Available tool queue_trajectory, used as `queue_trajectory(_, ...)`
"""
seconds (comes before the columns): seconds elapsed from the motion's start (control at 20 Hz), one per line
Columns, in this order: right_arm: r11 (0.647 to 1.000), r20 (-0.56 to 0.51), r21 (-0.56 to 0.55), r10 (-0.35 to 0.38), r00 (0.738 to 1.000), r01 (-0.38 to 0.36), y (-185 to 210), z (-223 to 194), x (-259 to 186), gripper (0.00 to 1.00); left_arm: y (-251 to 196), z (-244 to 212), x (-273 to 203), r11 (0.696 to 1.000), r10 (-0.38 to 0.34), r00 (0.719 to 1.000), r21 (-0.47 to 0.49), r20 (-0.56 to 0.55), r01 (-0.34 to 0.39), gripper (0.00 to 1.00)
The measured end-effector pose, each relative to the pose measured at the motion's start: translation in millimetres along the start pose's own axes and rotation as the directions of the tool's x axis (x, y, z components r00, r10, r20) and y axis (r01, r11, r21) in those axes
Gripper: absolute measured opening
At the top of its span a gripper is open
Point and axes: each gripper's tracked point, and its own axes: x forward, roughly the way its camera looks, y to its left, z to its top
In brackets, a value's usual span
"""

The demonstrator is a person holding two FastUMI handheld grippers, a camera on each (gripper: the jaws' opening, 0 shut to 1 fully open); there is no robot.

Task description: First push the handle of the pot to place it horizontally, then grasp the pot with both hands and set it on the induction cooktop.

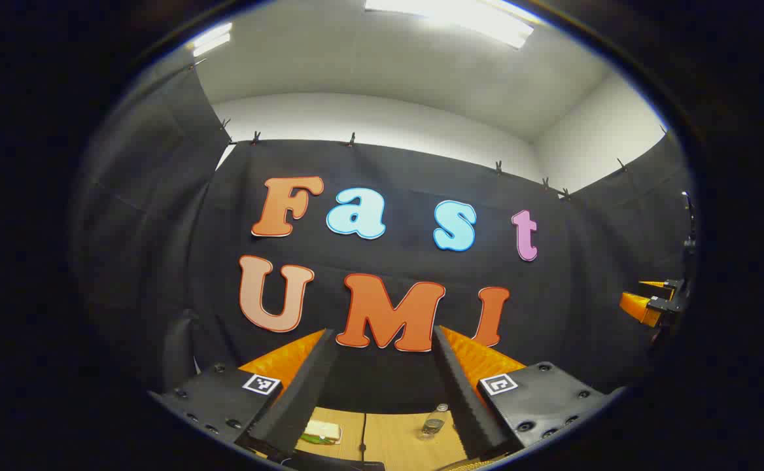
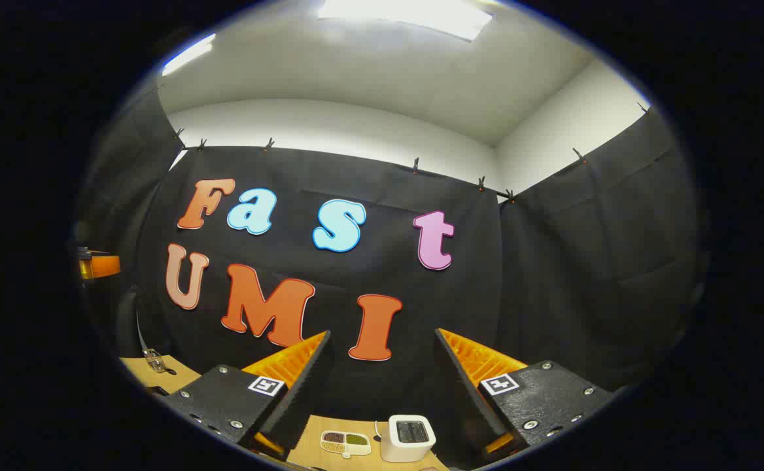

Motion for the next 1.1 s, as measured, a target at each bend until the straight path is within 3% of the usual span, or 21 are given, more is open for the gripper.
queue_trajectory(0.25,0.999,0.046,0.012,0.03,0.998,-0.031,-1,13,-12,0.94,3,14,-27,0.994,0.057,0.996,0.094,0.075,-0.064,0.95)
queue_trajectory(1.1,0.996,0.067,0.063,0.066,0.996,-0.07,-25,-7,-21,0.93,3,34,-64,0.98,0.135,0.983,0.132,0.126,-0.151,0.95)
